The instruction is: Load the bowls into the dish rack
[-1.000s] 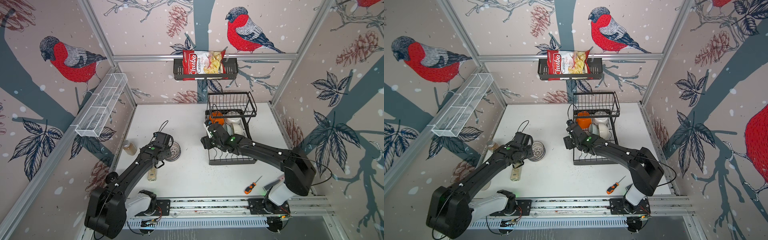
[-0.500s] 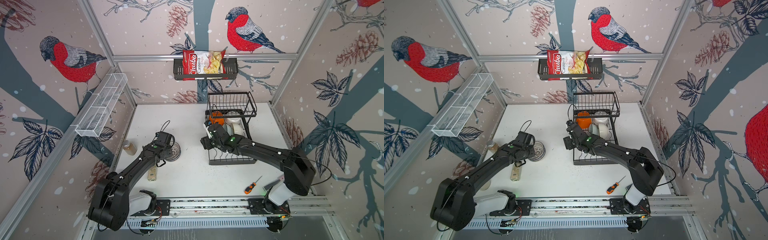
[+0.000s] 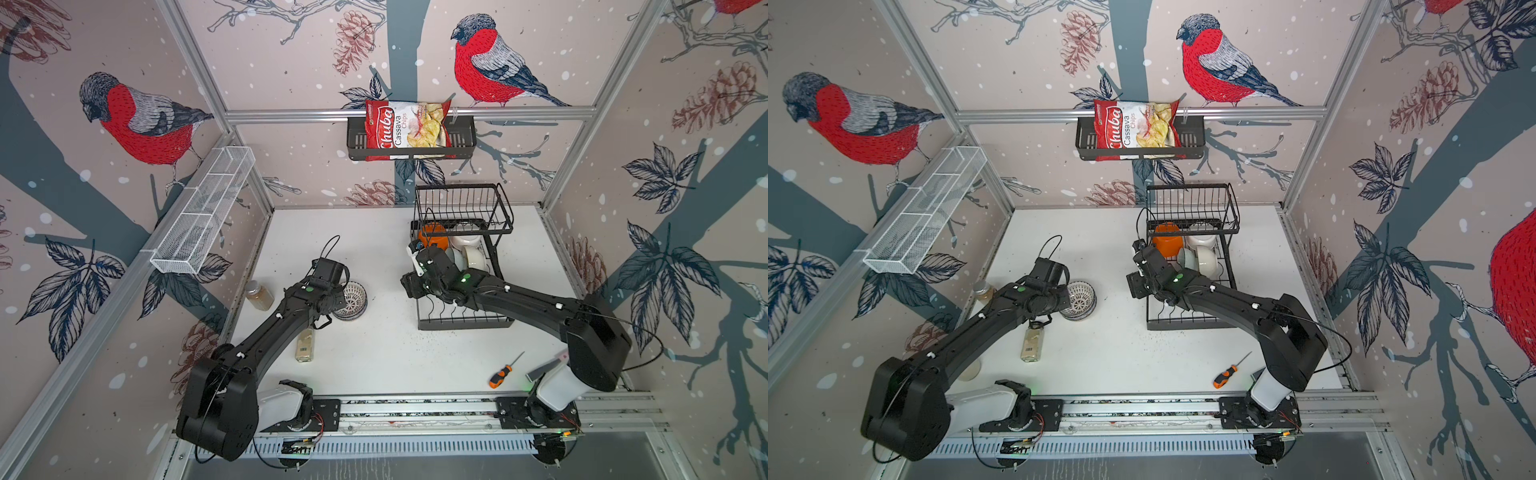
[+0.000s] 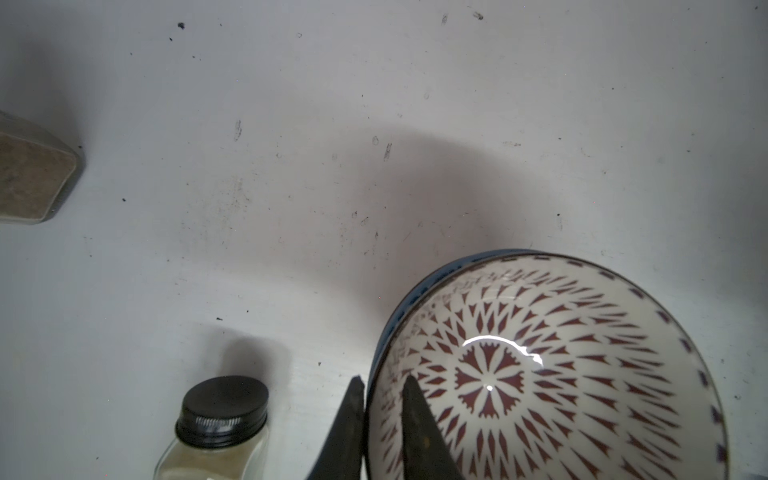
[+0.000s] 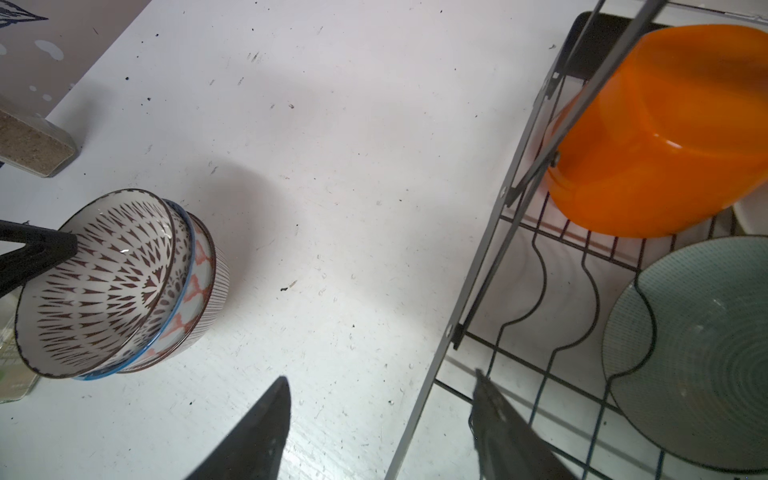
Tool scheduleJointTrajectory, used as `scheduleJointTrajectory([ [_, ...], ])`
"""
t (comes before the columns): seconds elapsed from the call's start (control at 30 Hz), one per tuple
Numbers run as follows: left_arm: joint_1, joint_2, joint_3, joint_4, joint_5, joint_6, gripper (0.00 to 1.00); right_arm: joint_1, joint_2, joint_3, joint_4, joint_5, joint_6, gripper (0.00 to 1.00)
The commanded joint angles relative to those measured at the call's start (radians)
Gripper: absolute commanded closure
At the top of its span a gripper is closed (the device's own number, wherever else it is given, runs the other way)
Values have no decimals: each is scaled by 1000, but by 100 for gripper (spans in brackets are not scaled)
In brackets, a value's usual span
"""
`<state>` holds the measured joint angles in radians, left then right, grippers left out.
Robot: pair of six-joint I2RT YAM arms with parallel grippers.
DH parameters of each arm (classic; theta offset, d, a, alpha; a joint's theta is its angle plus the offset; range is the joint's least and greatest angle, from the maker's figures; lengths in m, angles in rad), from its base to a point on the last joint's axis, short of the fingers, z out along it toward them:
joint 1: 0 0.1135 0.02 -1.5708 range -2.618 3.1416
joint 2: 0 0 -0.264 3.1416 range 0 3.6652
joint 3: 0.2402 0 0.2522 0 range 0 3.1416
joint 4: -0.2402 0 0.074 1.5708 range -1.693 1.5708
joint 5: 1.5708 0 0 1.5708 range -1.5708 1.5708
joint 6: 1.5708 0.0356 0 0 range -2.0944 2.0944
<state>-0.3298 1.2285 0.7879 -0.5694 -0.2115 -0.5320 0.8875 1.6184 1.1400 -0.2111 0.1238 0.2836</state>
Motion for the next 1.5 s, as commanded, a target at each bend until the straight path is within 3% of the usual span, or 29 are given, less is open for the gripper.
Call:
scheduleJointTrajectory([
  [0.0,0,-8,7,-7,8,12,81,0,1,4,21,-11,-15,31],
  [0.23,1,12,11,-6,21,17,67,1,3,0,26,-12,-17,31],
  [0.4,0,33,13,-7,18,20,67,-2,7,-6,33,-19,-16,31],
  [0.97,-1,49,42,-27,21,32,92,-12,7,-21,46,-32,-9,31],
  [1.23,0,35,46,-32,25,39,100,-14,11,-20,48,-38,-10,31],
  [1.47,0,27,39,-30,28,49,100,-13,13,-20,48,-40,-8,31],
])
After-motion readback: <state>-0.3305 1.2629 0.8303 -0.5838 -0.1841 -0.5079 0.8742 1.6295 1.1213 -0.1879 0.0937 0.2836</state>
